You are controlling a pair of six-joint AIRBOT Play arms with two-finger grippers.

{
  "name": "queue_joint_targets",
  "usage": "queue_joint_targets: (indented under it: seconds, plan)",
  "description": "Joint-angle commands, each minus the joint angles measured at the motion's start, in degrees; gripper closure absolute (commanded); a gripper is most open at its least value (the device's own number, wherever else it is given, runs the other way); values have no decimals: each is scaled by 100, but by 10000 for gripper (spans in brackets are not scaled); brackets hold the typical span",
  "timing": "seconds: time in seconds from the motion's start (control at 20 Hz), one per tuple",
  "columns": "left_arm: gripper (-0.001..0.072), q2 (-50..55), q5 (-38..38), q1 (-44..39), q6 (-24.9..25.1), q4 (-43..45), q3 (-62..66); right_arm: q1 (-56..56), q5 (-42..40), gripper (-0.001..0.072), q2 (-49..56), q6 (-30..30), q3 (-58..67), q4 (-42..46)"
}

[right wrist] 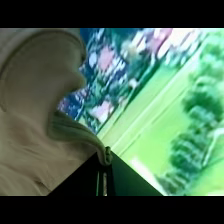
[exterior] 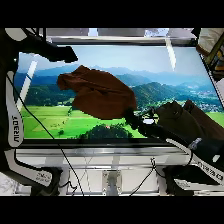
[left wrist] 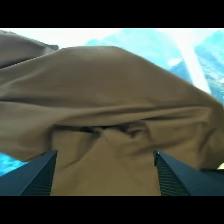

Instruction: Fold the shirts.

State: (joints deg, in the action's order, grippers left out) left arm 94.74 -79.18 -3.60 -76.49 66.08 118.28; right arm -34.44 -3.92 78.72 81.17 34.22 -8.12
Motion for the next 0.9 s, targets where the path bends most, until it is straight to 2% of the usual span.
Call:
queue_joint_targets:
  seconds: [0.0, 0.2, 0.35, 0.45, 0.65, 0.85]
  plan:
    - [8, -4, -37, 4, -7, 732, -149, 116, -490, 684, -621, -15, 20, 1005]
    - [8, 2, -107, 4, -101, 1025, -632, 1145, -354, 684, -1921, -17, 20, 2138]
    - [8, 2, -184, 2, -197, 1016, -828, 2273, 356, 685, -2844, -13, 20, 2677]
    - [8, 9, -219, 2, -476, 855, -905, 3058, 988, 685, -3263, -11, 20, 2970]
    - [7, 118, -367, -4, -841, 57, -1226, 4273, 2575, 685, -3473, -11, 20, 3298]
    - [7, 319, -664, -131, -841, -153, -1843, 4446, 2922, 684, -3473, 7, 20, 3788]
